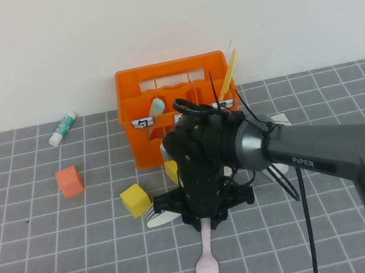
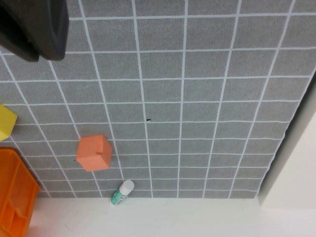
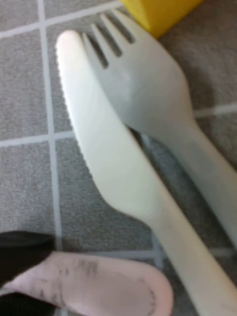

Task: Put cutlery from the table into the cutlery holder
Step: Pick up the spoon, then place the spoon on the box

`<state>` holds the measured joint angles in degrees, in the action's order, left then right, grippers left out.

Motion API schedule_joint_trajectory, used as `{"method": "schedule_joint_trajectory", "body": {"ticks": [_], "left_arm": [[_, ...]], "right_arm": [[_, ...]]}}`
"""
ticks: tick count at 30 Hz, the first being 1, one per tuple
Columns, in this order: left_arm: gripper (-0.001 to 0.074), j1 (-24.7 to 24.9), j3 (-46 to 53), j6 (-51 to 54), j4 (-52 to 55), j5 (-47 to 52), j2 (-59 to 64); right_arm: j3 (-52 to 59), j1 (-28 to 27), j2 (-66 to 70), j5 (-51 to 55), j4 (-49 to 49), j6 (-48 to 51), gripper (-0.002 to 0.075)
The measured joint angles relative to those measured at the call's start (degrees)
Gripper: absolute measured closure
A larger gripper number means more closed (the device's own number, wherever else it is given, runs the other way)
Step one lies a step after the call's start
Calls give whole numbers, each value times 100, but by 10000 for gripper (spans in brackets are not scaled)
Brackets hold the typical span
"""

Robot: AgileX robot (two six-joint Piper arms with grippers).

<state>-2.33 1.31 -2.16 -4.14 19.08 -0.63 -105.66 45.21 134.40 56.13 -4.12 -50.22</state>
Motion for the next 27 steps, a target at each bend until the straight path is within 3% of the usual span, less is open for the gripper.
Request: {"method": "schedule_joint_trajectory", "body": {"ticks": [5, 14, 18, 27], "left_arm": [[736, 0, 0, 0, 0, 0, 0], [736, 0, 0, 11, 0, 6, 0], [736, 0, 0, 11, 0, 6, 0], [736, 0, 0, 11, 0, 6, 0]], "right_arm": [[0, 0, 0, 13, 110, 495, 561], [10, 119, -714, 34, 257, 2946, 561], [10, 135, -1109, -124, 208, 3558, 562], [50, 90, -2021, -2159, -245, 4283, 562]]}}
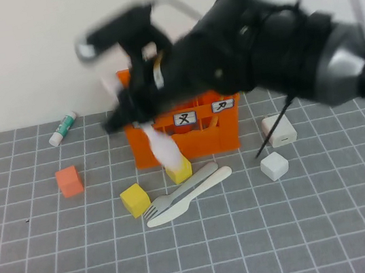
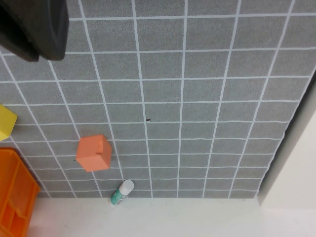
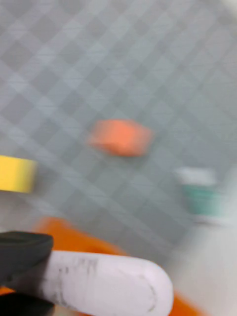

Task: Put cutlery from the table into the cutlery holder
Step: Place the spoon on the box

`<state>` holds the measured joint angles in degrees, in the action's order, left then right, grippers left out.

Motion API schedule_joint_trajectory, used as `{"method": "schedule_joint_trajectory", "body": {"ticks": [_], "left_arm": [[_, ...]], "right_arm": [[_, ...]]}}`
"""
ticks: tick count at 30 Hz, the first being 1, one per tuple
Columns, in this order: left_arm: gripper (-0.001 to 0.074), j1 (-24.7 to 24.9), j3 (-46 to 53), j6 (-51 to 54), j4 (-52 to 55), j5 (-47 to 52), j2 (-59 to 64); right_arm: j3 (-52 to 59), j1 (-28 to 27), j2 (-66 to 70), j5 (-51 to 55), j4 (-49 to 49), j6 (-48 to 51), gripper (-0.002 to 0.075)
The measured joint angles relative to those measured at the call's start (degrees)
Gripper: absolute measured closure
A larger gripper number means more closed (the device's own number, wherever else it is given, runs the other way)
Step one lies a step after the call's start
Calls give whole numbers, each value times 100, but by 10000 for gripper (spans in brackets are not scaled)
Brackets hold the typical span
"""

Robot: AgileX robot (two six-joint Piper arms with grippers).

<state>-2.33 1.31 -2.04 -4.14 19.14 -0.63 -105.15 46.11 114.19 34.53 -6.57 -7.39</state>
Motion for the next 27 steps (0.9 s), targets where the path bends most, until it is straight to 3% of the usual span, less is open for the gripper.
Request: {"method": "schedule_joint_trajectory", "body": {"ticks": [11, 20, 27], "left_arm": [[736, 0, 0, 0, 0, 0, 0], [736, 0, 0, 0, 0, 0, 0], [736, 0, 0, -10, 0, 0, 0]], "right_arm": [[442, -619, -222, -2518, -104, 59, 562], [1110, -775, -40, -4973, -278, -47, 562], [1110, -781, 463, -5791, -329, -66, 563]]}}
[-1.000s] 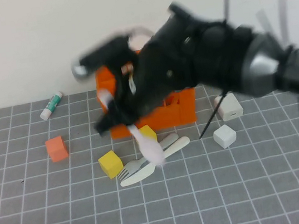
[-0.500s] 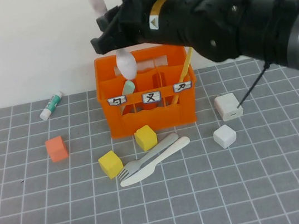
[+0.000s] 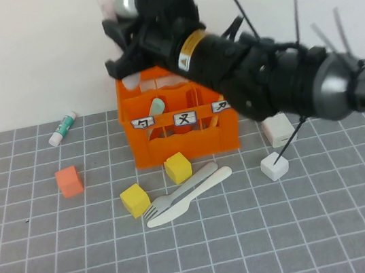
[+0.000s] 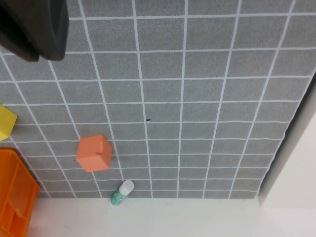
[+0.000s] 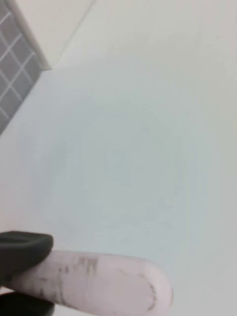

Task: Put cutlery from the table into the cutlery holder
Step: Place the spoon on the box

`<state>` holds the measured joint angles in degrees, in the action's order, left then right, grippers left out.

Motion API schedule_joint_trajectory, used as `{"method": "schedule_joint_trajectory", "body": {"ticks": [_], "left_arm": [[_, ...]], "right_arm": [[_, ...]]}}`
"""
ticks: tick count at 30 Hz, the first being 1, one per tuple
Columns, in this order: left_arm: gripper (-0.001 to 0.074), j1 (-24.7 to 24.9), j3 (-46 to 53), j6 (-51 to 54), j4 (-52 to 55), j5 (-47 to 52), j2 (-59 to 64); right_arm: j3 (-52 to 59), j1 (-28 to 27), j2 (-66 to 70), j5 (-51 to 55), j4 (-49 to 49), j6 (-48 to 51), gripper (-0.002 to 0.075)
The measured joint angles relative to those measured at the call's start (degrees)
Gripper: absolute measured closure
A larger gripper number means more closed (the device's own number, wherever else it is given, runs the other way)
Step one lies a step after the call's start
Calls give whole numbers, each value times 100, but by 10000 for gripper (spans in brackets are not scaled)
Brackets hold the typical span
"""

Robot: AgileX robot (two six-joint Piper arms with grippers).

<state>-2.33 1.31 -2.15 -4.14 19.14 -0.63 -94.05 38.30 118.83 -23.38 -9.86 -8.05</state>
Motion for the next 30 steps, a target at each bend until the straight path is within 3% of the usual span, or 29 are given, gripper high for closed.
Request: {"method": "schedule_joint_trajectory", "body": {"ticks": [9, 21, 27, 30], "left_arm": [[736, 0, 0, 0, 0, 0, 0], [736, 0, 0, 0, 0, 0, 0], [736, 0, 0, 0, 0, 0, 0], [736, 0, 0, 0, 0, 0, 0]], "right_arm": [[9, -19, 680, -485, 387, 507, 563], [-517, -91, 1121, -47, 439, 1241, 557], [-694, -91, 1121, 413, 428, 1219, 402], [-724, -91, 1040, 626, 383, 1208, 360]]}}
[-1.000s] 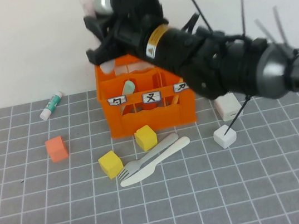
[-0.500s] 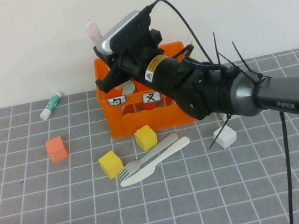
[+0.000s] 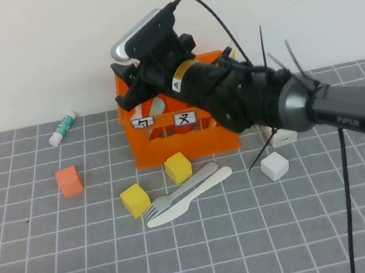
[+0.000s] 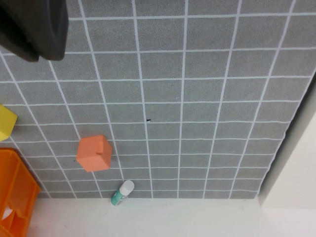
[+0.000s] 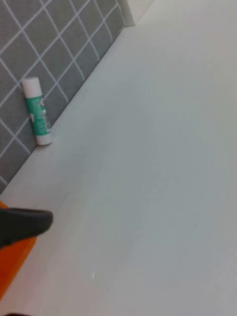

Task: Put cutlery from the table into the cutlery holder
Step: Place the spoon on the box, then pick up the knife

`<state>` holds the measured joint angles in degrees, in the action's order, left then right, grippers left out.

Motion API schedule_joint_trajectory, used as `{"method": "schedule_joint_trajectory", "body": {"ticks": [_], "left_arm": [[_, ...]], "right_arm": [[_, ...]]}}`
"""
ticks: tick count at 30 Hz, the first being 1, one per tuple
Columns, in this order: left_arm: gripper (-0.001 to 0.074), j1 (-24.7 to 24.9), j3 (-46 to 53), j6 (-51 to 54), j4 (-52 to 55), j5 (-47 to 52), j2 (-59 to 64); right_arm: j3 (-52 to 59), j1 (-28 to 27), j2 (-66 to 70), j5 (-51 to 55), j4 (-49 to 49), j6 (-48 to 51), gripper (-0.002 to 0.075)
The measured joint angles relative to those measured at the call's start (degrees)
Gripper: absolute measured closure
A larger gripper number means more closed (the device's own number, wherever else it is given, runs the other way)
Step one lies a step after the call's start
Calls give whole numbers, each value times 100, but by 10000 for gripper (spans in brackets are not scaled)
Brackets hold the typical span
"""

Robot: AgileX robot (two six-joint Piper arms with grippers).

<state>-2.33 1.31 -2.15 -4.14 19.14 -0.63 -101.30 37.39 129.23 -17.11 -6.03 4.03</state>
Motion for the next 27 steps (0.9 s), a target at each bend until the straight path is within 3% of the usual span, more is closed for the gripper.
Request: {"method": "schedule_joint_trajectory", "body": {"ticks": [9, 14, 19, 27], "left_arm": [[736, 0, 0, 0, 0, 0, 0], [736, 0, 0, 11, 0, 0, 0], [736, 0, 0, 11, 0, 0, 0], [736, 0, 0, 11, 0, 0, 0]], "right_arm": [[-24, 40, -1201, 2343, -1325, -547, 347], [-28, 256, -1783, 4015, -2243, 33, 348], [-28, 587, -2048, 5400, -2087, 1570, 365], [-28, 786, -2089, 7666, 1297, 6507, 400]]}}
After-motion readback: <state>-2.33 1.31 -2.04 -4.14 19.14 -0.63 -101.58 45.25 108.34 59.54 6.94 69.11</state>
